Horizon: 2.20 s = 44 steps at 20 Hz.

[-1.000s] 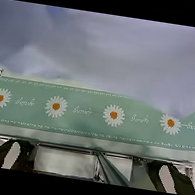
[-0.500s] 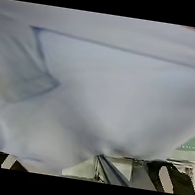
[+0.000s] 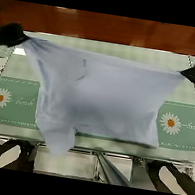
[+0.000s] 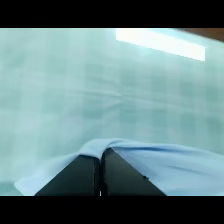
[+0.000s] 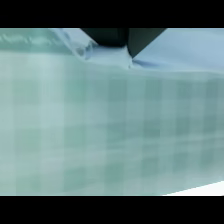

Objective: Fold the shirts.

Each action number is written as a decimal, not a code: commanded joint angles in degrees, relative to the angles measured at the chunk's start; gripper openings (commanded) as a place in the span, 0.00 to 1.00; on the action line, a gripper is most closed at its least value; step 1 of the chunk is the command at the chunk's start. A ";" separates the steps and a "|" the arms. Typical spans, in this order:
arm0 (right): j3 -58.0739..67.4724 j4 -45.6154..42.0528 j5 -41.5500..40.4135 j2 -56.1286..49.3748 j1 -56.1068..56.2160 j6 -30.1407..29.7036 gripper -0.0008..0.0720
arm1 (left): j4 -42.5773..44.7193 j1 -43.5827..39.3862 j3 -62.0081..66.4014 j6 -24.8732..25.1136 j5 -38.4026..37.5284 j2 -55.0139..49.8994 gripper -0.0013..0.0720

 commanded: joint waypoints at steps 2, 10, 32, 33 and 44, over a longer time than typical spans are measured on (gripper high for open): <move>2.91 12.41 -13.20 -21.46 0.11 -5.81 0.04 | -14.71 -0.02 1.55 6.51 17.05 -21.42 0.05; 23.82 16.81 -10.08 -45.05 2.62 -4.31 0.04 | -23.02 -2.08 15.15 8.79 14.05 -41.81 0.05; 18.10 -0.46 16.44 -41.46 -1.16 -1.55 0.05 | -6.29 3.21 10.34 12.13 -29.05 -40.33 0.05; 18.10 -0.42 16.41 -41.44 -1.20 -0.28 0.18 | -6.34 2.95 10.36 12.13 -29.42 -40.30 0.05; -4.42 -3.98 11.54 -17.20 -11.63 3.34 0.58 | -4.33 11.08 -7.23 9.99 -23.93 -14.84 0.71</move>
